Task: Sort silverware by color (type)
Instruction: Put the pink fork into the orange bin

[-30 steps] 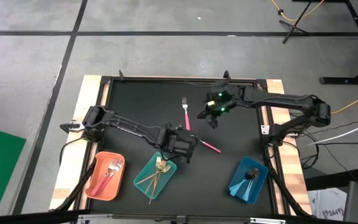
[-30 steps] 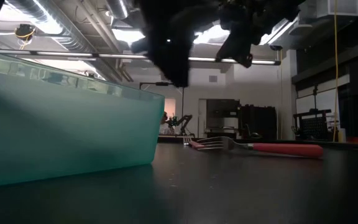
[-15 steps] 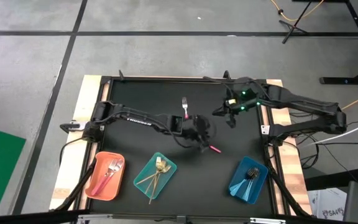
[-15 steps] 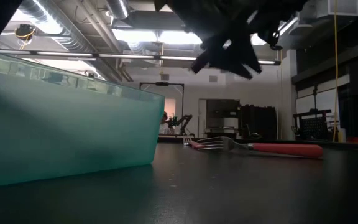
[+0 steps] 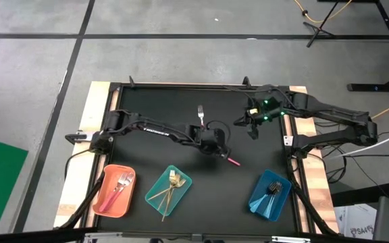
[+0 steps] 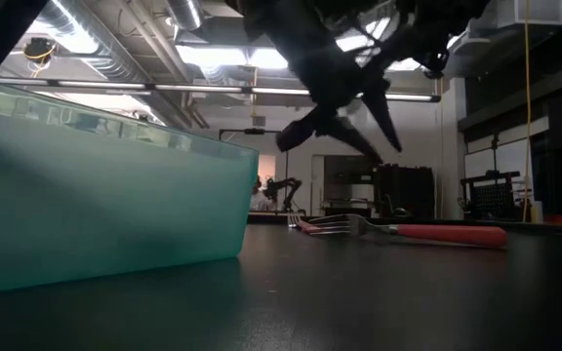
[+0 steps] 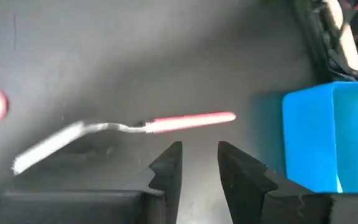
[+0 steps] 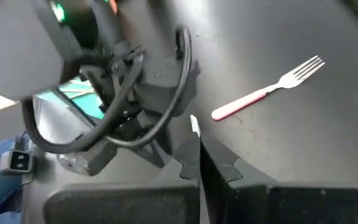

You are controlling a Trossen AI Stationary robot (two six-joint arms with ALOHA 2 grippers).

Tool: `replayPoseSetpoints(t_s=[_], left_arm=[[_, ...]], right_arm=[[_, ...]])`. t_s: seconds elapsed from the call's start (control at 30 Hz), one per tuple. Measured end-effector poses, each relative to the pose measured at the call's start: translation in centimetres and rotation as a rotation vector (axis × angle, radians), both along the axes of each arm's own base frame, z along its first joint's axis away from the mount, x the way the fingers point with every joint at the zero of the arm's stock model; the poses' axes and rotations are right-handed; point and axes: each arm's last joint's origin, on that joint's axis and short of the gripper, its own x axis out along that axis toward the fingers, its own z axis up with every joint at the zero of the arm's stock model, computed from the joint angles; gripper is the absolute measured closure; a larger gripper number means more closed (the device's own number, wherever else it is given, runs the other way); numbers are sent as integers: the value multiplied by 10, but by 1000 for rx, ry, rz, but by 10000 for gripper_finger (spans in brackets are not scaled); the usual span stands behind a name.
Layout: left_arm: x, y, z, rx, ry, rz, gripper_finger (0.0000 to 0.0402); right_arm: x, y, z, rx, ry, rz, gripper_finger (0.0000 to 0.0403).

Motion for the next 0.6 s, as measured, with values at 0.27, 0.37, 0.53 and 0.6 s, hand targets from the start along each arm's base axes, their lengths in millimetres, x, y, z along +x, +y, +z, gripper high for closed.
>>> replayPoseSetpoints(t_s=[0.27, 0.37, 0.53, 0.6], left_arm=[[4, -4, -27, -236, 51, 223, 305], [7, -1, -32, -313, 41, 315, 305], [7, 13, -33, -404, 47, 418, 305], [7, 19, -35, -430, 55, 429, 305]], right_arm=[[-1, 0, -1, -44, 11, 31, 403], [-1, 0, -1, -49, 14, 38, 403], [-1, 0, -1, -53, 14, 49, 403], [-2, 0, -2, -52, 15, 50, 403]])
